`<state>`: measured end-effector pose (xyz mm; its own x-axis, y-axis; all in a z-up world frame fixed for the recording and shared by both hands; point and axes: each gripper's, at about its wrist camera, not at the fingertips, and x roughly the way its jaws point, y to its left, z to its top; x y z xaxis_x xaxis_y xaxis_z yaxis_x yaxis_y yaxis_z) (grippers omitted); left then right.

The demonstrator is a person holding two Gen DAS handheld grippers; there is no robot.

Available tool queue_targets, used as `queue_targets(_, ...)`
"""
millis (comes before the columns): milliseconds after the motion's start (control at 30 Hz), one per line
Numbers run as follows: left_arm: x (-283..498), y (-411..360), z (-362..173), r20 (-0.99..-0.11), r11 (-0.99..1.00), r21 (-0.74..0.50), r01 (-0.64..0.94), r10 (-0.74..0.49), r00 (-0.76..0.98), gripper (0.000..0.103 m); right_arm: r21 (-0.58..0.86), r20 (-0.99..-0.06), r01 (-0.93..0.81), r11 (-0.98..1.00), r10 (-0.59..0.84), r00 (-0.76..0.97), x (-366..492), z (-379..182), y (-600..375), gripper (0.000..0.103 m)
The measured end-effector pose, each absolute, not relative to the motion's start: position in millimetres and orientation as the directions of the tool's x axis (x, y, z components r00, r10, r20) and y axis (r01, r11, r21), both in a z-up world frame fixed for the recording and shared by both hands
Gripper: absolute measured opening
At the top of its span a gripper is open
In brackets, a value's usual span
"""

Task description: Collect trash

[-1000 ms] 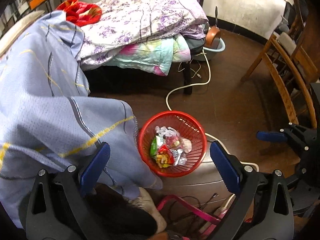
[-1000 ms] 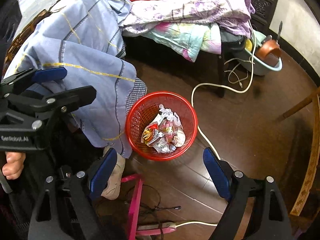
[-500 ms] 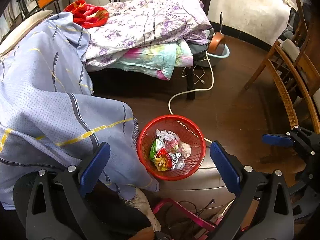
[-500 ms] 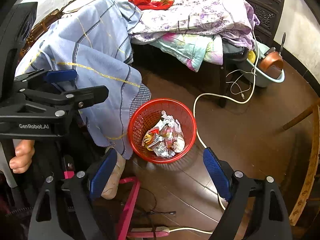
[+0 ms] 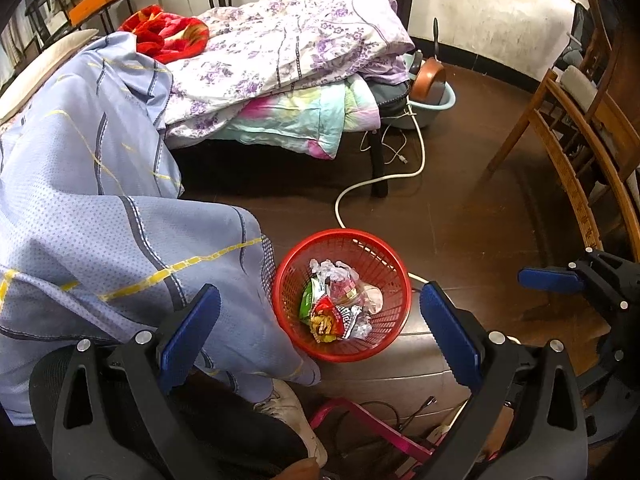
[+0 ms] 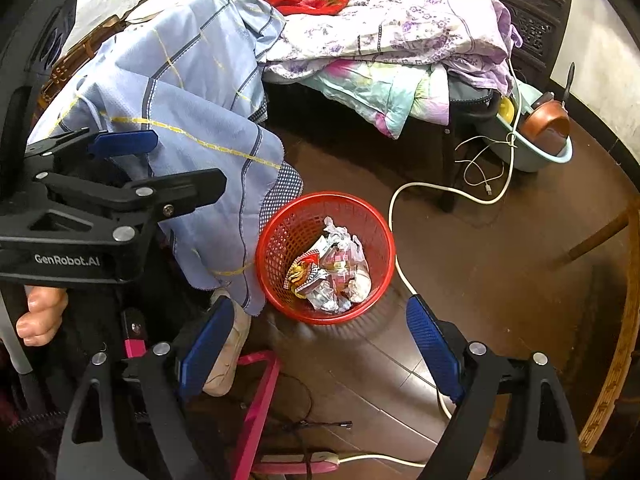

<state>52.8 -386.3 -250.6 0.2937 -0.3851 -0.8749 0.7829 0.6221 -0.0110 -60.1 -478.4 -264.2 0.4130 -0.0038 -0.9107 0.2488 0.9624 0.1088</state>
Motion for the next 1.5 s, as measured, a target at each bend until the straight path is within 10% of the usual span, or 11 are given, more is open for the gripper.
queue_targets(1500,48.9,-394.5,-253.5,-0.87,0.611,0.071,0.788,-0.348,0.348,0.096,0.129,-0.903,0.247,0.961,0.011,0.429,-58.5,-260.6,-479.2,0.086)
